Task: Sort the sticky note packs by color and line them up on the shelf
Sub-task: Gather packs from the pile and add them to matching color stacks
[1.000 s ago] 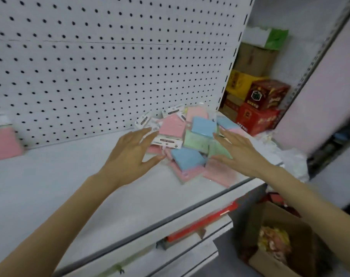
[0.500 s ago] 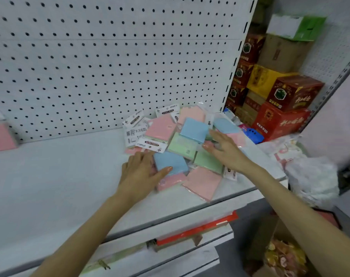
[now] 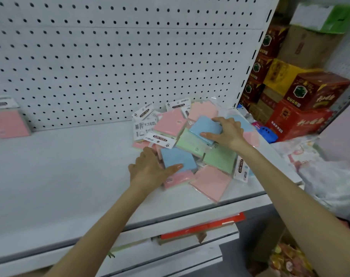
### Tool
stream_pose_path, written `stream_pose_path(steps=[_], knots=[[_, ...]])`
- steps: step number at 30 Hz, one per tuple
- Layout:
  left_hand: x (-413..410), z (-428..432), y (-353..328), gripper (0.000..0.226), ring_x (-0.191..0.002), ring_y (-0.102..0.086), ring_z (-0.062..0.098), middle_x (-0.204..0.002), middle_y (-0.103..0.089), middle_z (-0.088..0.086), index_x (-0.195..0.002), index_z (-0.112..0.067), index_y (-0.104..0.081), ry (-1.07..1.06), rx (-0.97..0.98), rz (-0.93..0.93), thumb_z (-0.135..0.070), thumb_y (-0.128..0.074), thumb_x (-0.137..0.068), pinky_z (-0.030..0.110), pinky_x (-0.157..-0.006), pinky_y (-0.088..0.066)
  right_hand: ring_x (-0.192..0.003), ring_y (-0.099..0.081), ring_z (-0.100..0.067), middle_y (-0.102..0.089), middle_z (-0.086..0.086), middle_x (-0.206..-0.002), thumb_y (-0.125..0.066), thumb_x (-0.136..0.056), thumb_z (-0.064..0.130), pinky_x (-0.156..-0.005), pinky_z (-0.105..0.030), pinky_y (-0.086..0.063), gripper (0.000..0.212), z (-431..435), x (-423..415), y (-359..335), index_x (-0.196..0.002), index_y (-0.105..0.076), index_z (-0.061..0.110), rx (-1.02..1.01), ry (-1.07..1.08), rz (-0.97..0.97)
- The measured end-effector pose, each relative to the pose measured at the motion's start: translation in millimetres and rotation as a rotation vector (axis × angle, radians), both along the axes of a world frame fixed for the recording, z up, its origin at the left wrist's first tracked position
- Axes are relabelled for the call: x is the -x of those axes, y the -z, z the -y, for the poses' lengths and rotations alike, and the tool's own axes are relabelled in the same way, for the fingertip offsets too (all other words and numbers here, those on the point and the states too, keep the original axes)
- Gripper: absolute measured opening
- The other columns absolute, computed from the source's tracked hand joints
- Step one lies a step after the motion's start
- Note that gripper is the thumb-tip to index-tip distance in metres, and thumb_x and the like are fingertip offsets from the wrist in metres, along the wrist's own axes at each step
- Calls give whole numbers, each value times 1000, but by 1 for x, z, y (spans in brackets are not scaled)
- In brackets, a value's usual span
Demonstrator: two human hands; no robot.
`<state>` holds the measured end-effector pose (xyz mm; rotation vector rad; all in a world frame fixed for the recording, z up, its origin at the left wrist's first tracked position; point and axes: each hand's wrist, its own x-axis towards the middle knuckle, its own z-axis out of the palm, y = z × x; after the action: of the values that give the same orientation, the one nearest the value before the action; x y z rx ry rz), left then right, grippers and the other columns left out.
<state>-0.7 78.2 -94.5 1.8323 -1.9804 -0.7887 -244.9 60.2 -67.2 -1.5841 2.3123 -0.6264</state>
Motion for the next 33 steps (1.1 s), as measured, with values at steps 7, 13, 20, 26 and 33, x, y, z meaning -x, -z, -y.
stream_pose_path(steps=[7,13,20,26,33], knots=[[-10,-3,2,65,-107,-53,22,-110,-57,-2,-109,-17,-45,15,-7,-64,-62,-70,-69,38,-90,-34,-106,-47,-23,-49,-7,-113,-81,-64,46,-80,-33,-44,72,-13,-4,-1,-118,-50,10,143,94,197],[-14,1,-7,47,-99,-54,22,-93,-55,-5,-90,-20,-48,75,-73,-26,-58,-68,-74,35,-89,-36,-88,-56,-18,-57,-7,-108,-76,-76,23,-59,-24,-44,39,-38,-3,-4,-102,-49,13,267,204,589],[-41,3,-23,28,-69,-56,18,-81,-60,5,-80,-8,-52,54,-293,-548,-25,-74,-80,28,-64,-49,-93,-62,-22,-62,-11,-112,-68,-81,4,-65,-28,-54,32,-77,-5,-9,-111,-57,8,266,265,861],[-98,1,-54,10,-74,-71,24,-95,-68,22,-88,-5,-50,15,-405,-884,-7,-60,-89,28,-67,-59,-79,-63,-14,-66,-3,-92,-64,-83,0,-56,-14,-51,22,-81,-48,-28,-102,-64,11,343,159,913],[-203,3,-51,35,-76,-72,20,-109,-64,17,-119,-1,-52,-235,-346,-1194,3,-60,-84,23,-63,-57,-79,-61,-17,-61,-4,-101,-64,-77,-10,-59,-27,-55,54,-40,-144,-32,-119,-48,21,280,90,1185]])
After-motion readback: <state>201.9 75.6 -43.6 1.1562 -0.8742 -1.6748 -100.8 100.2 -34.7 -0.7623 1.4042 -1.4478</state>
